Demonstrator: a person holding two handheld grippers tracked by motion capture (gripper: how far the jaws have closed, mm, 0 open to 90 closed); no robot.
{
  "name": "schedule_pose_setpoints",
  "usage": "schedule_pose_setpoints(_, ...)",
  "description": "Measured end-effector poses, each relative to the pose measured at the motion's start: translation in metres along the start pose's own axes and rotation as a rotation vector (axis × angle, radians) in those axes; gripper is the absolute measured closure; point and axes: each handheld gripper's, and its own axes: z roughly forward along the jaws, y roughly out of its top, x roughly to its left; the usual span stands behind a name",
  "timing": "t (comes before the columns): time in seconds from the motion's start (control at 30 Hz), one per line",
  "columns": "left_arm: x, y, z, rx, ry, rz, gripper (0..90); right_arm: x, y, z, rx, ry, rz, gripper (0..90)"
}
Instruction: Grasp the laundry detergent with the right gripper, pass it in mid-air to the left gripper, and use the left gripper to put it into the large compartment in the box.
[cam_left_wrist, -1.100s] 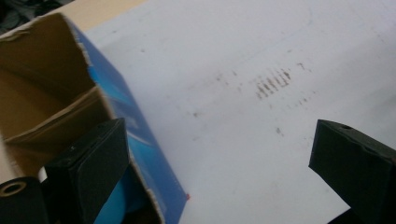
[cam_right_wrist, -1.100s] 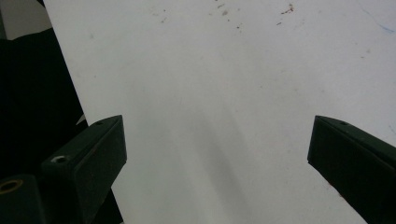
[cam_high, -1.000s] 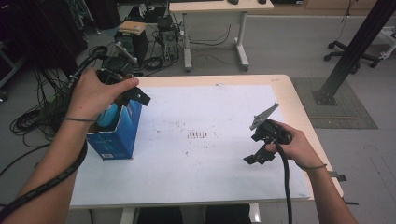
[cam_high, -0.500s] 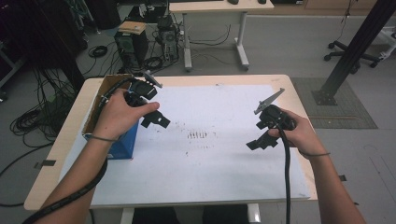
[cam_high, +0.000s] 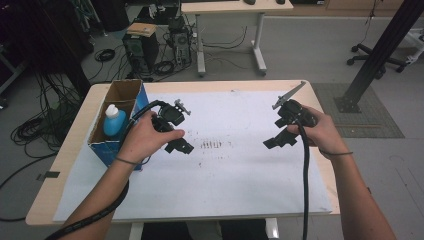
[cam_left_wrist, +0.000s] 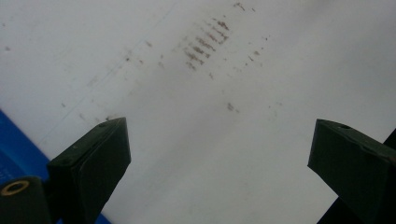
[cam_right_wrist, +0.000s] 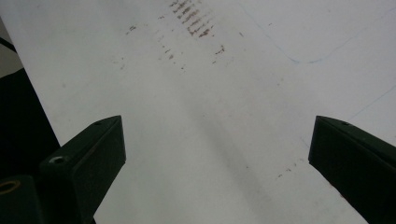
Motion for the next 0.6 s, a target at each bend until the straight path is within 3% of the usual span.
schedule_pose_setpoints(0.17,-0.003,-0.003,0.015,0.021,-0.002,0.026,6.3,-0.002,0.006,-0.004,-0.009,-0.004,0.004,3.9)
schedule_pose_setpoints(0.2,-0.006,-0.004,0.027,0.025,-0.003,0.044,6.3,-0.002,0.009,-0.005,-0.008,-0.005,0.005,3.8)
schedule_pose_setpoints(0.3,-0.006,-0.004,0.027,0.025,-0.003,0.044,6.5,-0.003,0.013,-0.006,-0.014,-0.004,0.006,3.7)
schedule_pose_setpoints(0.33,-0.011,-0.005,0.036,0.035,-0.011,0.057,6.6,-0.003,0.014,-0.007,-0.012,-0.004,0.005,3.6)
schedule_pose_setpoints(0.6,-0.015,-0.007,0.044,0.039,-0.010,0.075,6.6,-0.003,0.021,-0.009,-0.015,-0.014,0.000,3.6)
